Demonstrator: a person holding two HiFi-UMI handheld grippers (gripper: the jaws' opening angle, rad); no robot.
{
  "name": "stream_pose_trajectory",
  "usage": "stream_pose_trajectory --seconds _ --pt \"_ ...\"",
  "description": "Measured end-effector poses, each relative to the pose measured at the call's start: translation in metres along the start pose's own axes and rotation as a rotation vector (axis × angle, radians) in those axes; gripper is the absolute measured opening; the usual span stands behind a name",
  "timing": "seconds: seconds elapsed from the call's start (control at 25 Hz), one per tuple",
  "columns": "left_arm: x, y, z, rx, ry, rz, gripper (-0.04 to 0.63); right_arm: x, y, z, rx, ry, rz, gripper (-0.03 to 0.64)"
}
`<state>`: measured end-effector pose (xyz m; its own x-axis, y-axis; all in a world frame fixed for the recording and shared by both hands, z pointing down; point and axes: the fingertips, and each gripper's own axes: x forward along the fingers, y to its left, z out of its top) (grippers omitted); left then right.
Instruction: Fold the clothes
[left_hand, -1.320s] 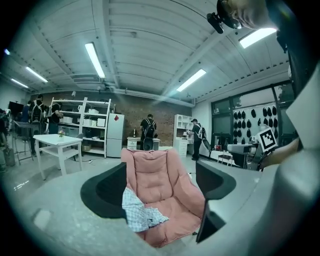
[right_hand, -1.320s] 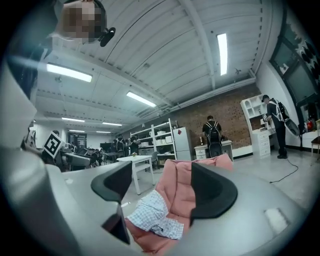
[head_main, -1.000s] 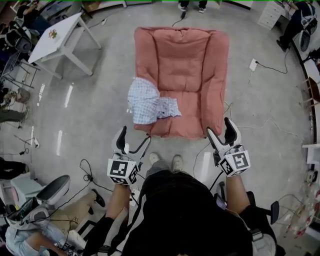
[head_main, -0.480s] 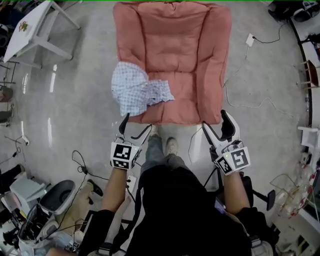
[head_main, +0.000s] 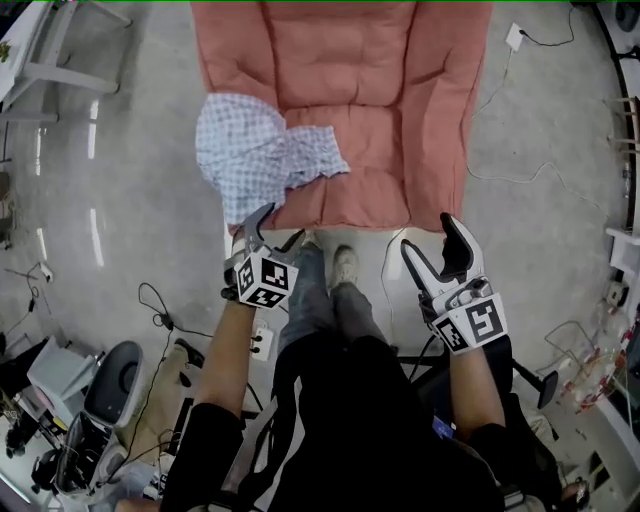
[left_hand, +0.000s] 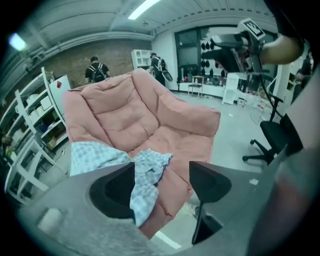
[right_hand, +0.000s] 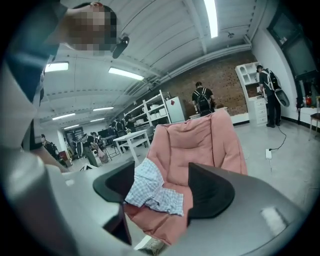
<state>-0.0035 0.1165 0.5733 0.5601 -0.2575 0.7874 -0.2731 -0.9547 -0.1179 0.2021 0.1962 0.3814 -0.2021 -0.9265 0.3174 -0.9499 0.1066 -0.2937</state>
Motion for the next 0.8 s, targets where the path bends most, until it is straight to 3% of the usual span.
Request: stream_pose_trajectory --seconds 0.24,0.56,0.8 --pt "0.049 0.0 -0.037 0.147 0.138 -0.012 0.348 0.004 -0.007 -0.024 0.008 0.046 0.001 0.333" --pt "0.085 -0.006 -0.072 0.43 0.313 -0.057 0.294 0.003 -0.021 -0.049 0.055 0.079 -0.039 0.318" --pt "0.109 0.002 -0.109 0.543 0.478 -0.07 0.291 0.012 -0.017 -0.069 0.134 0.09 -0.065 0.308"
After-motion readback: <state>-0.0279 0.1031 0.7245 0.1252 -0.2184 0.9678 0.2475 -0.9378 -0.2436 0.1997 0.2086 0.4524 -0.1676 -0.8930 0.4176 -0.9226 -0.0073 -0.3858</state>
